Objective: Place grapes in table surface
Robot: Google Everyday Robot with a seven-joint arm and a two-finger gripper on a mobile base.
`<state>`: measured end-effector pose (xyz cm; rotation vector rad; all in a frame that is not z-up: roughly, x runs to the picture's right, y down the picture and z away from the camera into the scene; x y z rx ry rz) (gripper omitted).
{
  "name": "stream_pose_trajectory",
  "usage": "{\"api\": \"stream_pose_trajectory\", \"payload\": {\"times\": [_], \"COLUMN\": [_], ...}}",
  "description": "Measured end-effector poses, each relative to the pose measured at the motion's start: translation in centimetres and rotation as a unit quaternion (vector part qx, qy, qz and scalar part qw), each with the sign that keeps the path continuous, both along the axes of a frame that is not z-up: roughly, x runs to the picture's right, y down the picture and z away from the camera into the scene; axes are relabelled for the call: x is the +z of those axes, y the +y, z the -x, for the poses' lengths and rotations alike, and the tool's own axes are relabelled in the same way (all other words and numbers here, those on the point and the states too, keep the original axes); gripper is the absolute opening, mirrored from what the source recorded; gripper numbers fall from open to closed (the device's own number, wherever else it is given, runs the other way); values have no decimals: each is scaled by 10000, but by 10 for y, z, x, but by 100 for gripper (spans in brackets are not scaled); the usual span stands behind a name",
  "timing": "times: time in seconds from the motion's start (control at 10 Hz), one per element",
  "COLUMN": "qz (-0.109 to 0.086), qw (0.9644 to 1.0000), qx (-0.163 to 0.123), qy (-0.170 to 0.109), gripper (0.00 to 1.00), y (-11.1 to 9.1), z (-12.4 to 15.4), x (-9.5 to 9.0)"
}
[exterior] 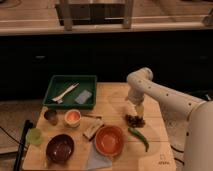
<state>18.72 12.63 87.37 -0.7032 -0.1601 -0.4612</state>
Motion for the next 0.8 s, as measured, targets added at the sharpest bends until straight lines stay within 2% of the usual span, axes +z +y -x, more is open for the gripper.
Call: {"api": "stream_pose_trajectory", "payload": {"times": [0.8], "qz": [-70], "qw": [10000], "qx": [-14], "qy": [-63], "gripper": [80], "y": [-2], "z": [-1], "x": [-3]}}
